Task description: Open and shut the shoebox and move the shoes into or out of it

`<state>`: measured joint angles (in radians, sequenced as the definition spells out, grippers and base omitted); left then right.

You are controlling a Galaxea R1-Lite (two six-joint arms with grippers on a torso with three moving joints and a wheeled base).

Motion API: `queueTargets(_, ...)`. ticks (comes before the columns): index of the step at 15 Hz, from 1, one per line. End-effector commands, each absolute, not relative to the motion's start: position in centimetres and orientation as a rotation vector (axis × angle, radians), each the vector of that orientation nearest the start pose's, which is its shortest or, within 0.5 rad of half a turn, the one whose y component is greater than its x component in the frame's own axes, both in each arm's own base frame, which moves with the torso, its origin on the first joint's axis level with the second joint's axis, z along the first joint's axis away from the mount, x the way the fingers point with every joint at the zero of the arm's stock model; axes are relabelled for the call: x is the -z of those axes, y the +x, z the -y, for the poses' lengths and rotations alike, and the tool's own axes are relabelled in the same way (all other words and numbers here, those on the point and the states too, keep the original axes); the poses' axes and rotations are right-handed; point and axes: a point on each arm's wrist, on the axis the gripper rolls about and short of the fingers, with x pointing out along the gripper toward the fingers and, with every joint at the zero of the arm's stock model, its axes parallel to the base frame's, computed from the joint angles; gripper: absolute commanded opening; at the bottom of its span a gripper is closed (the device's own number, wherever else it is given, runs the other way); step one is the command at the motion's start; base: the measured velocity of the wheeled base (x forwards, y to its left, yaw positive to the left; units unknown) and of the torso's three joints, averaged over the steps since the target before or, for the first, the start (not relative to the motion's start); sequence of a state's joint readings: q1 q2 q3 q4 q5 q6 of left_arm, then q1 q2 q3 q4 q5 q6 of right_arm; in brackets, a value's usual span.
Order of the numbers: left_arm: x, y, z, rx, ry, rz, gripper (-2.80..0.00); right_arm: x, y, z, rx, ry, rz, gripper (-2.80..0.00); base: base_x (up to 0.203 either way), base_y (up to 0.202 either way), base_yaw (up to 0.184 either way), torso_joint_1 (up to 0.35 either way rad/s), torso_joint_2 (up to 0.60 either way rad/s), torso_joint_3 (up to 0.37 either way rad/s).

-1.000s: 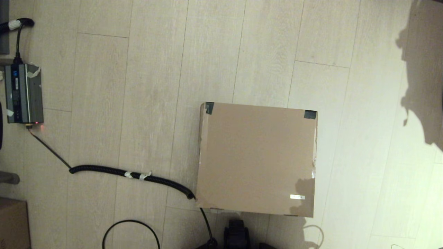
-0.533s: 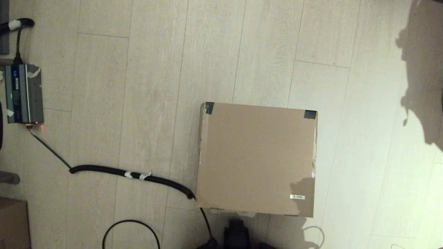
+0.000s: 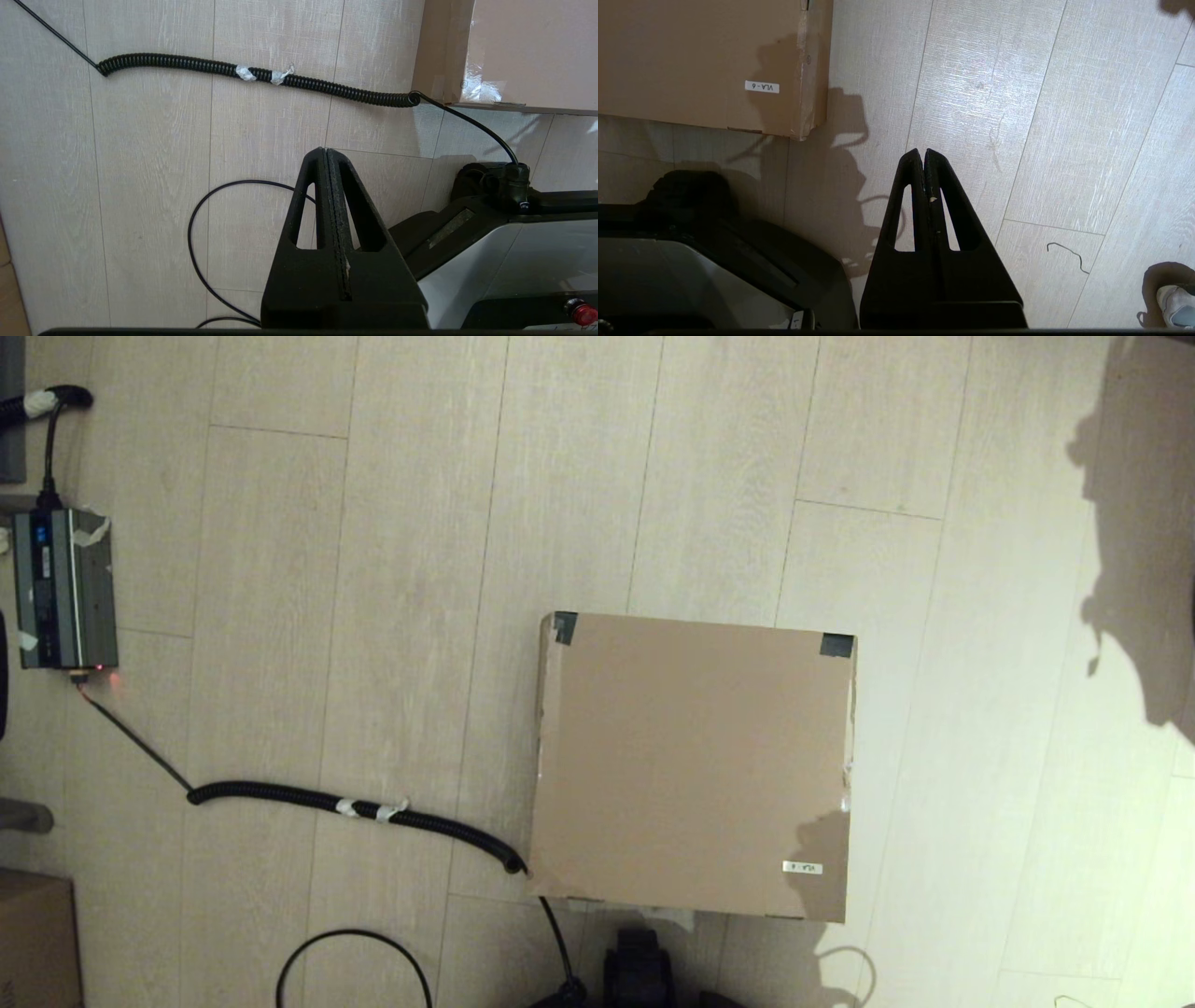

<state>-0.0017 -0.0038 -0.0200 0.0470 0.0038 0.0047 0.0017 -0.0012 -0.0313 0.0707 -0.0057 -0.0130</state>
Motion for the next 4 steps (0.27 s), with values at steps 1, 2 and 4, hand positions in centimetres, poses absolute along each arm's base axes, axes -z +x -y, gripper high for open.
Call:
queueTargets(1,-7.61,-2.45,-0.01,-0.003,0.005,-0.026,-2.8,-7.63,-2.48,0.02,0.004,-0.012,-0.038,-2.8,0.0,0.0,0.0,0.0,0.0,0.0)
queueTargets(2,-7.61,-2.45,-0.01,-0.003,0.005,-0.026,-2.8,-7.62,-2.45,0.02,0.004,-0.015,-0.034,-2.8,0.0,0.0,0.0,0.0,0.0,0.0)
queueTargets(4,-7.61,-2.45,-0.01,-0.003,0.006,-0.026,-2.8,-7.62,-2.45,0.01,0.003,-0.019,-0.034,-2.8,0.0,0.0,0.0,0.0,0.0,0.0)
